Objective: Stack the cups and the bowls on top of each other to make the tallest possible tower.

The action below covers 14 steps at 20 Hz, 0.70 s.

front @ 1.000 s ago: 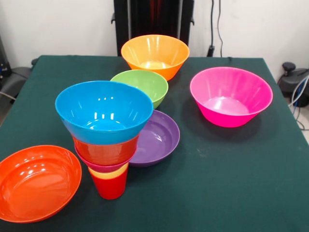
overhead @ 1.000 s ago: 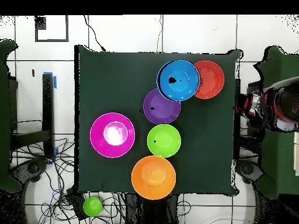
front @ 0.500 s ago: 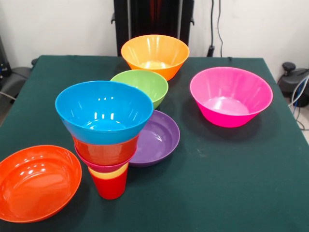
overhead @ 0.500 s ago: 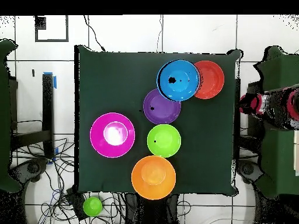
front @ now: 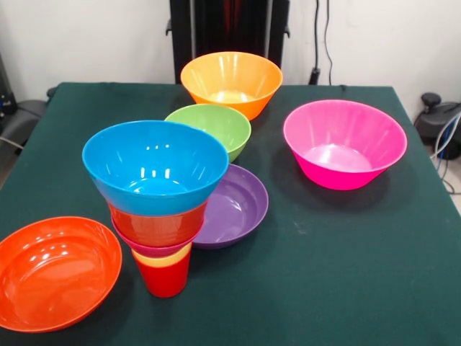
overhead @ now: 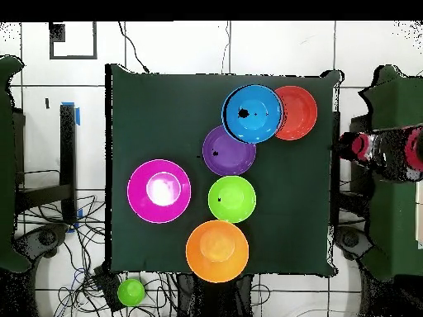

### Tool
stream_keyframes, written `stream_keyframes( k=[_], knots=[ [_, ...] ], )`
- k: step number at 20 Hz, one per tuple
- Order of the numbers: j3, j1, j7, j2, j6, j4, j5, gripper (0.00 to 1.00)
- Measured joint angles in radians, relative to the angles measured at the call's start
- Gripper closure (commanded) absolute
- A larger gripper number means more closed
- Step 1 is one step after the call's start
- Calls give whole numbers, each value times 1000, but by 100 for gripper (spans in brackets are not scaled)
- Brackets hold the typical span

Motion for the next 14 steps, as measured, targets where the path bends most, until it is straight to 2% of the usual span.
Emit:
stream_keyframes(
  k=[8, 14],
  knots=[
    [110, -64, -2, 100, 0, 5, -6, 0],
    [166, -96, -2, 144, -14, 20, -25, 0]
  ],
)
